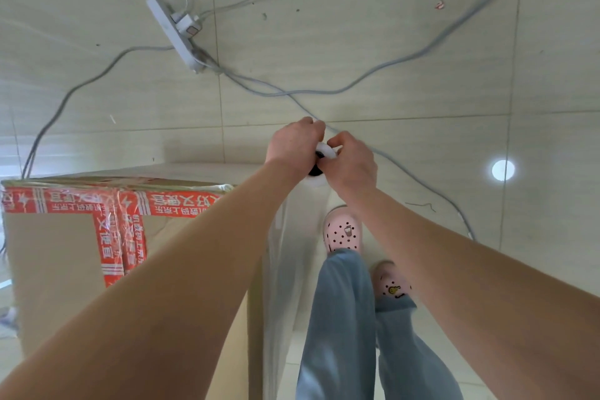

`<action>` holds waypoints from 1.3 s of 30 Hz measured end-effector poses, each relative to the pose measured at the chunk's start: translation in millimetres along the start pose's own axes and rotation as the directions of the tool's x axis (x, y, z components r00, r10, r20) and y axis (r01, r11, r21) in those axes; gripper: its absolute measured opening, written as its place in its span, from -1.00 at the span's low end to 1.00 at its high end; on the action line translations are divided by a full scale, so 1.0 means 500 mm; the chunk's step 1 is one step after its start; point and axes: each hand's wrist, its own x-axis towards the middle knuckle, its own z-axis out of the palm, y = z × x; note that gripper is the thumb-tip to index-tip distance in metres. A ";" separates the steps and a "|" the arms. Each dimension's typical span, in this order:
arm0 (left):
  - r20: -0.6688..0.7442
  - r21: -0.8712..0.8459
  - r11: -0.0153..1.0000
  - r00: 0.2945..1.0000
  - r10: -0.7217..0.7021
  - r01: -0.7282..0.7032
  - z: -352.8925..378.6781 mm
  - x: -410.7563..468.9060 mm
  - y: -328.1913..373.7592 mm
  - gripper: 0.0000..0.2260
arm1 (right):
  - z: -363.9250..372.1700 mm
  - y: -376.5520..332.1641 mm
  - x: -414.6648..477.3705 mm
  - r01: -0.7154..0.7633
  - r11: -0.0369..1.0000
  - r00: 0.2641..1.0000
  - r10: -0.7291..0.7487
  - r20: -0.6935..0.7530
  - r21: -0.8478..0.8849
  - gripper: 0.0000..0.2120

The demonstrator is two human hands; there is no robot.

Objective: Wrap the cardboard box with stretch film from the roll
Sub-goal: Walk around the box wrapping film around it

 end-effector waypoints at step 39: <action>-0.019 -0.311 0.878 0.921 -0.388 0.364 -0.109 0.067 -0.165 -0.86 | 0.015 -0.255 0.104 0.288 0.893 0.956 -0.250 0.152 -0.346 -0.78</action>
